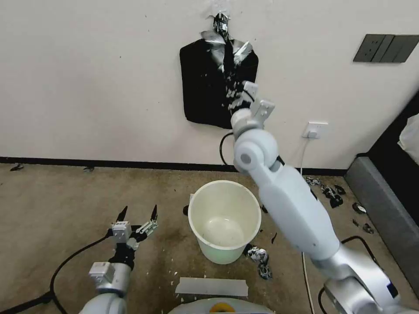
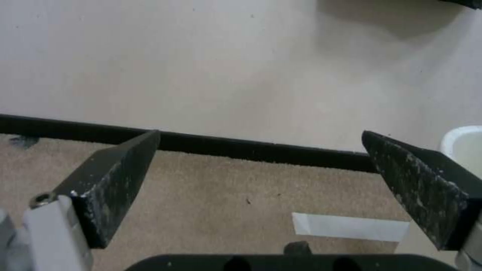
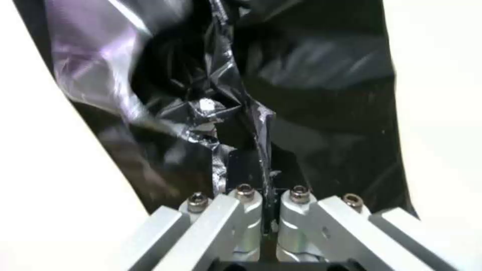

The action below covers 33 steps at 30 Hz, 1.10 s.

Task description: Place a trash bag onto the trash bin.

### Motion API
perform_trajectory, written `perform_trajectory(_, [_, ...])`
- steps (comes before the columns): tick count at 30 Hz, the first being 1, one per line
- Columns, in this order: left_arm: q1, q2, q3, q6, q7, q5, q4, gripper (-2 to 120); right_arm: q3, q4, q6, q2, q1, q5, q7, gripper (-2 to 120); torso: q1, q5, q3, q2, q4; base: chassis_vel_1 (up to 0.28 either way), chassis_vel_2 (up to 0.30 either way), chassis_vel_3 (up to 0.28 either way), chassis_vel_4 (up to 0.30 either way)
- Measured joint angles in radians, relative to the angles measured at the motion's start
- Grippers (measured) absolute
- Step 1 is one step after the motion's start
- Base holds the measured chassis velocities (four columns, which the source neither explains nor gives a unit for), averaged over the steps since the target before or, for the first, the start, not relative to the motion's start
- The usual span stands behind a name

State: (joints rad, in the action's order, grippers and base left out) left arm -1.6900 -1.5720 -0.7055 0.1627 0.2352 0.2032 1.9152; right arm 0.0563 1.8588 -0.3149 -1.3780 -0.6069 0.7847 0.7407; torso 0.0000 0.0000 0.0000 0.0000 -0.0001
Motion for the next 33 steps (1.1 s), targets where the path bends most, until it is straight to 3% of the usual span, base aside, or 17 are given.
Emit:
perform_trajectory(12, [0.000, 0.034, 0.012, -0.004, 0.000, -0.001, 0.031, 100, 0.006, 0.040, 0.001, -0.002, -0.130, -0.062, -0.028, 0, 0.000, -0.0002, 0.000, 0.000, 0.0001, 0.000, 0.000, 0.000, 0.000])
perform_trajectory(17, [0.034, 0.117, 0.035, -0.028, 0.000, 0.023, 0.082, 100, 0.015, 0.049, 0.002, -0.002, -0.166, -0.079, -0.039, 0, 0.000, -0.0002, 0.000, 0.000, 0.0001, 0.000, 0.000, 0.000, 0.000])
perform_trajectory(19, [0.069, 0.196, 0.048, -0.042, 0.000, 0.076, 0.116, 100, 0.021, 0.051, 0.003, 0.000, -0.178, -0.088, -0.042, 0, 0.000, -0.0002, 0.000, 0.000, 0.0001, 0.000, 0.000, 0.000, 0.000])
perform_trajectory(20, [0.069, 0.196, 0.048, -0.042, 0.000, 0.076, 0.116, 100, 0.021, 0.051, 0.003, 0.000, -0.178, -0.088, -0.042, 0, 0.000, -0.0002, 0.000, 0.000, 0.0001, 0.000, 0.000, 0.000, 0.000])
perform_trajectory(24, [0.111, 0.340, 0.055, -0.044, 0.002, 0.232, 0.157, 100, 0.053, 0.046, 0.003, 0.004, -0.173, -0.095, -0.053, 0, 0.000, -0.0003, 0.000, 0.000, -0.0005, 0.000, 0.000, 0.000, 0.000])
perform_trajectory(26, [0.113, 0.375, 0.046, -0.039, 0.002, 0.286, 0.164, 100, 0.076, 0.034, 0.004, 0.001, -0.154, -0.096, -0.061, 0, 0.000, -0.0004, 0.000, 0.000, 0.0000, 0.000, 0.000, 0.000, 0.000])
perform_trajectory(29, [0.189, 0.508, 0.060, -0.040, 0.003, 0.458, 0.164, 100, 0.110, 0.021, 0.005, -0.007, -0.115, -0.107, -0.068, 0, 0.000, -0.0005, 0.000, 0.000, 0.0006, 0.000, 0.000, 0.000, 0.000])
perform_trajectory(30, [0.189, 0.508, 0.060, -0.040, 0.003, 0.458, 0.164, 100, 0.110, 0.021, 0.005, -0.007, -0.115, -0.107, -0.068, 0, 0.000, -0.0005, 0.000, 0.000, 0.0006, 0.000, 0.000, 0.000, 0.000])
perform_trajectory(32, [0.284, 0.609, 0.106, -0.044, 0.004, 0.562, 0.139, 100, 0.117, 0.008, 0.005, -0.010, -0.095, -0.121, -0.069, 0, 0.000, -0.0003, 0.000, 0.000, 0.0000, 0.000, 0.000, 0.000, 0.000])
perform_trajectory(33, [0.284, 0.609, 0.106, -0.044, 0.004, 0.562, 0.139, 100, 0.117, 0.008, 0.005, -0.010, -0.095, -0.121, -0.069, 0, 0.000, -0.0003, 0.000, 0.000, 0.0000, 0.000, 0.000, 0.000, 0.000])
